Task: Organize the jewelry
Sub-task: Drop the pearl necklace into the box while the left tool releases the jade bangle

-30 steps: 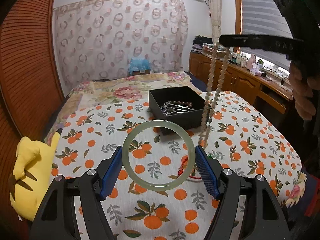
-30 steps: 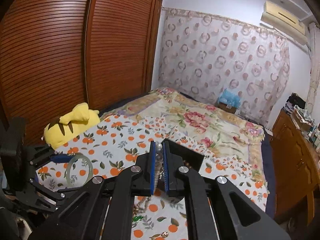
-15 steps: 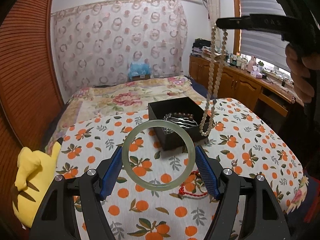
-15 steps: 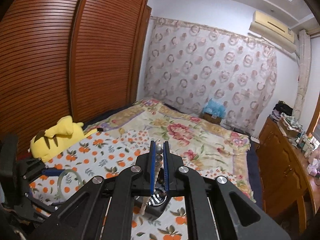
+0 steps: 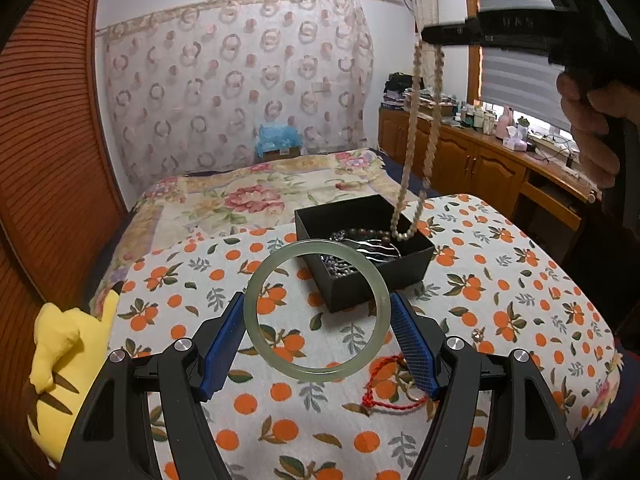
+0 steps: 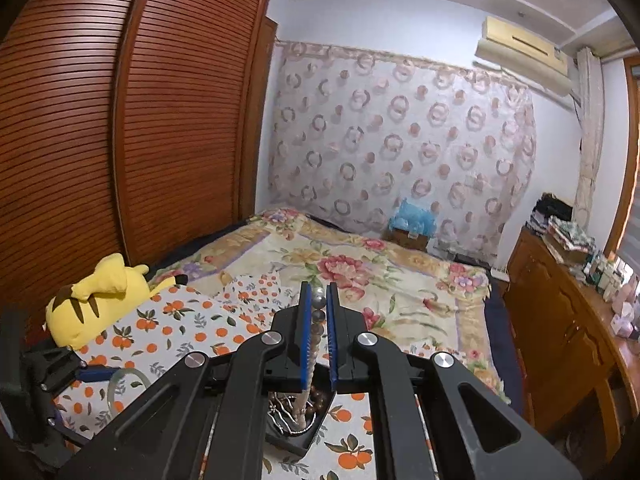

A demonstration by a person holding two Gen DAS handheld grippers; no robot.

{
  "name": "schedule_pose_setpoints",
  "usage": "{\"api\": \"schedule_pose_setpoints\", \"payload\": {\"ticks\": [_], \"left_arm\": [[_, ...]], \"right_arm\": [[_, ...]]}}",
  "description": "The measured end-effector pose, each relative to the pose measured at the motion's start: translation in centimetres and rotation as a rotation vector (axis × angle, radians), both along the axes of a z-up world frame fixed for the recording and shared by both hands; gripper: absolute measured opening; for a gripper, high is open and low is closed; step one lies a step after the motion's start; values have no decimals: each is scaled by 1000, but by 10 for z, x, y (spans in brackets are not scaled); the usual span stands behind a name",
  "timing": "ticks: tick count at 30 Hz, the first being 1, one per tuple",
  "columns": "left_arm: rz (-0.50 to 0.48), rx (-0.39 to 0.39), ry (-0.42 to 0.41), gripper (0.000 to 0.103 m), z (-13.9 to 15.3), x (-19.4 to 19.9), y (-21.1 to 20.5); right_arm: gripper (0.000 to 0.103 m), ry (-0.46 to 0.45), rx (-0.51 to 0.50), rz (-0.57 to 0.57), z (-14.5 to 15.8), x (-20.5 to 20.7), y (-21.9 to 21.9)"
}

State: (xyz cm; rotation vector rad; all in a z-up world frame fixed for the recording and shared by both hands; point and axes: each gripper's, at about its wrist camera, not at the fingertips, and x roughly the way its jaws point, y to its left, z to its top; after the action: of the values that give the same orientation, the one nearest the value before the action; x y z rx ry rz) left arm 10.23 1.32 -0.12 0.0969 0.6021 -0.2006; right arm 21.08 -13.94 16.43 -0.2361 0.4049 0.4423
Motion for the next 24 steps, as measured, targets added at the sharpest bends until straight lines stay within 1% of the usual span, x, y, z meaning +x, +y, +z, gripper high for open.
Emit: {"api": "schedule_pose_setpoints", "payload": {"ticks": [3,5,7,10,12,16,19,21,24], "left_arm": [[1,-2,3,69,1,8,1],[1,1,5,69,2,13,0],[3,8,5,69,1,20,-1],[7,16,9,69,-1,29,-4],[12,28,15,69,-4,37,-6],[15,47,28,69,-9,52,-13],[11,47,36,69,-12,62,-17],[7,46,43,69,-14,71,-21],[6,52,48,69,-19,84,-27]], "right_arm": [[8,42,7,-10,-16,11,-1],[8,88,26,-1,-31,18,-2],[8,125,24,5,-48,25,0],[8,173,19,7,-79,33,5],[8,213,8,8,-104,38,10],[9,300,39,22,-142,48,9],[11,333,46,21,-157,52,6],[22,346,58,16,-163,52,-2],[22,350,74,5,-168,48,-17]]}}
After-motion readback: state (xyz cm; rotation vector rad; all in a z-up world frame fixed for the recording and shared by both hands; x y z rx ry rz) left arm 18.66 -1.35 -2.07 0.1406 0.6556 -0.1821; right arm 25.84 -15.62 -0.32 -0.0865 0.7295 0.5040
